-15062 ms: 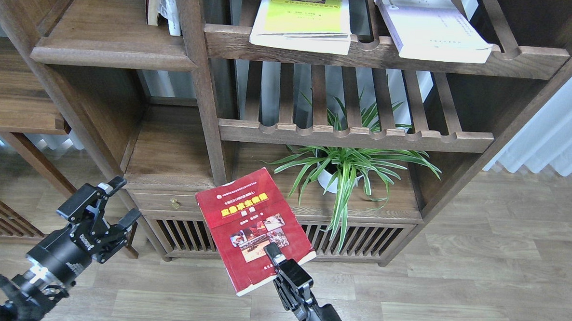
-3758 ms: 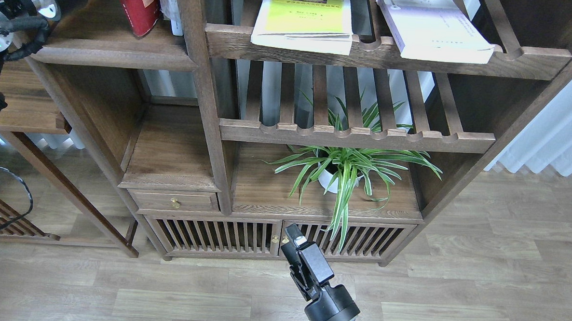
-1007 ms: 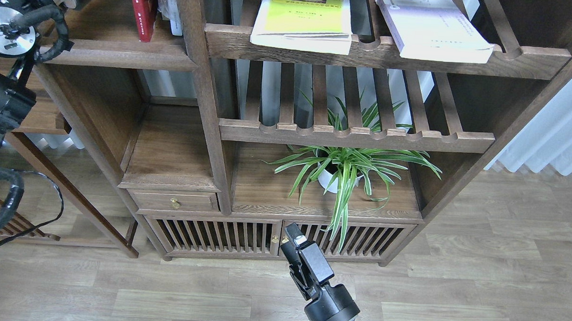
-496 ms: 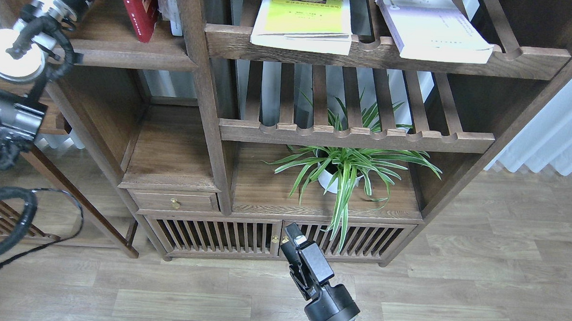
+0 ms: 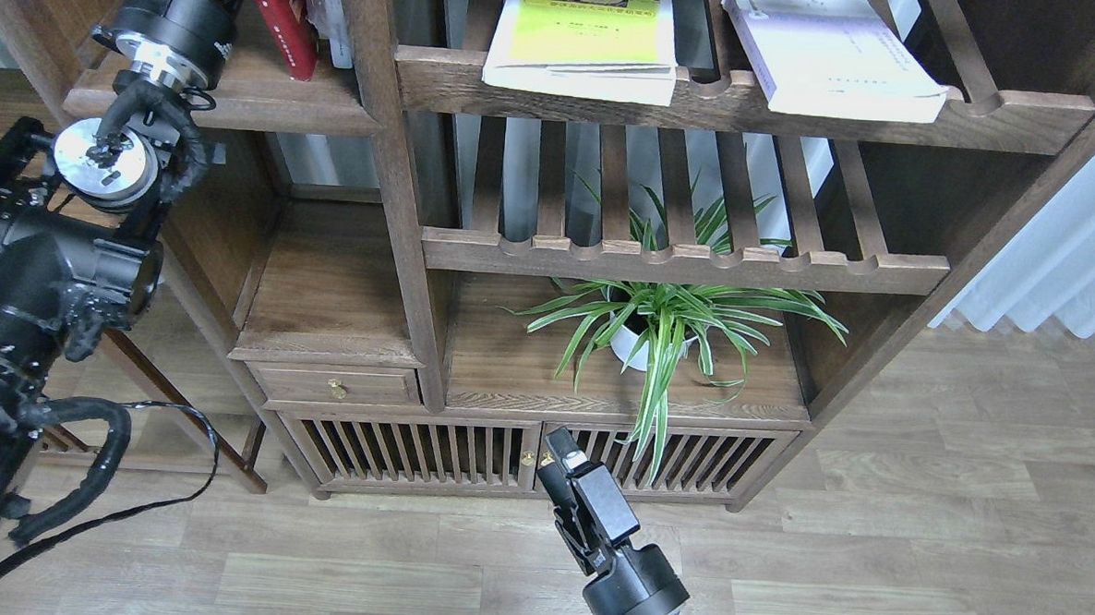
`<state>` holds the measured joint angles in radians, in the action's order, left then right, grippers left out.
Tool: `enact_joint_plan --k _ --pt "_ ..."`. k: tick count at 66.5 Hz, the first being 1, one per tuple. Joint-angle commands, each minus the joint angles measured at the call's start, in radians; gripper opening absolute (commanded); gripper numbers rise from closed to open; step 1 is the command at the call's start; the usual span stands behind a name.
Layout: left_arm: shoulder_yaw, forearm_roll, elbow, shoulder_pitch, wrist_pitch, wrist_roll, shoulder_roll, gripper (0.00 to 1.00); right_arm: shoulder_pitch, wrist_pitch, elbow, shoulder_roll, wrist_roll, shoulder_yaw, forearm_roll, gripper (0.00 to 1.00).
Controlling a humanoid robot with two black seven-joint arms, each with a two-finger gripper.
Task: Organize books on shelf
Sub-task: 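Press the red book farther into the top shelf with the left gripper, then withdraw the left gripper and raise the right gripper toward the shelf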
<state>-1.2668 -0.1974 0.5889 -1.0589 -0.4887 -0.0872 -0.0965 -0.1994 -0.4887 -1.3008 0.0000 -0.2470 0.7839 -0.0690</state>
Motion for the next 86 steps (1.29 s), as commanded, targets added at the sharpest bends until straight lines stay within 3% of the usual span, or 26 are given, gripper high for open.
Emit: enact_joint_plan --k 1,31,40,46,60,71,86 --pt "-0.003 0.000 0.000 -0.029 0.000 0.000 -0.005 0.78 0.000 0.000 0.002 0.000 0.000 0.000 0.000 0.99" --pt "0.003 0.003 -0.006 -0.141 0.000 -0.020 -0.063 0.77 0.000 0.000 0.002 0.000 0.000 0.000 0.000 0.99" --pt "0.014 0.004 -0.015 -0.164 0.000 -0.078 -0.109 0.77 0.000 0.000 0.002 0.000 0.000 0.000 0.000 0.99" --pt "0.014 0.003 -0.015 -0.168 0.000 -0.086 -0.121 0.78 0.000 0.000 0.002 0.000 0.000 0.000 0.000 0.99" --pt "0.014 -0.020 0.002 -0.154 0.000 -0.063 -0.112 0.80 0.000 0.000 0.000 0.000 0.000 0.000 0.000 0.99" --pt "0.014 -0.171 0.023 -0.119 0.000 -0.003 -0.098 0.80 0.000 0.000 0.000 0.000 0.000 0.000 0.000 0.99" --pt "0.001 -0.177 0.149 0.016 0.000 -0.012 -0.117 0.79 0.002 0.000 -0.002 0.000 -0.001 0.041 0.000 0.99"
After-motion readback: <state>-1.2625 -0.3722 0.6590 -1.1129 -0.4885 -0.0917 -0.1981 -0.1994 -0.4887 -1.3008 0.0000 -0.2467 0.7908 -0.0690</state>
